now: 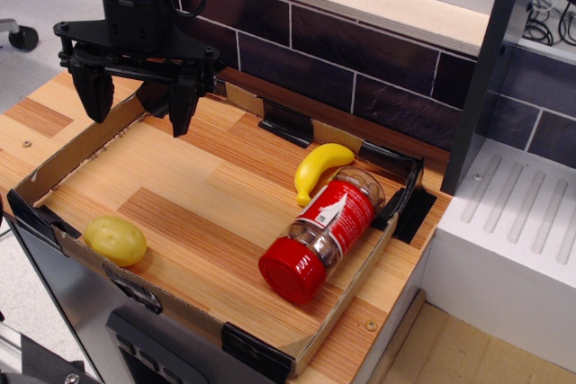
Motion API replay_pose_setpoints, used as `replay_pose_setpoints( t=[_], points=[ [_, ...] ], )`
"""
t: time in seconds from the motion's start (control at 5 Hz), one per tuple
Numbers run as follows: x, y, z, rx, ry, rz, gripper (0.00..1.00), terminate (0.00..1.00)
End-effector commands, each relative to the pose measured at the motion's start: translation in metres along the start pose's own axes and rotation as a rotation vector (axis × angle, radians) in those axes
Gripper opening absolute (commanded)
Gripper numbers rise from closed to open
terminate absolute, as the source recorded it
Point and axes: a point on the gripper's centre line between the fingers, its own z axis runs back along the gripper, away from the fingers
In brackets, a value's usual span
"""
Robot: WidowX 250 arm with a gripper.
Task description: Upright basil bottle
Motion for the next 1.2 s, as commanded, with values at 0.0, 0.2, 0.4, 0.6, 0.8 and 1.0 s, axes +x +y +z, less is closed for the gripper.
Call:
replay_pose_setpoints(
  t=[0.0, 0.2, 0.4, 0.6, 0.8, 1.0],
  points=[
    [0.0, 0.0, 0.0, 0.0, 0.0, 0.0, 1.0, 0.0],
    [-0.02, -0.02, 0.006, -0.034, 0.03, -0.072, 1.0, 0.0],
    [-0.045, -0.048, 0.008, -0.047, 0.05, -0.199, 1.0, 0.0],
    [-0.064, -0.07, 0.011, -0.062, 0.049, -0.296, 1.0, 0.0],
    [-0.075, -0.088, 0.007, -0.085, -0.012, -0.335, 1.0, 0.0],
    [-0.081, -0.1, 0.001, -0.118, -0.024, -0.367, 1.0, 0.0]
  ],
)
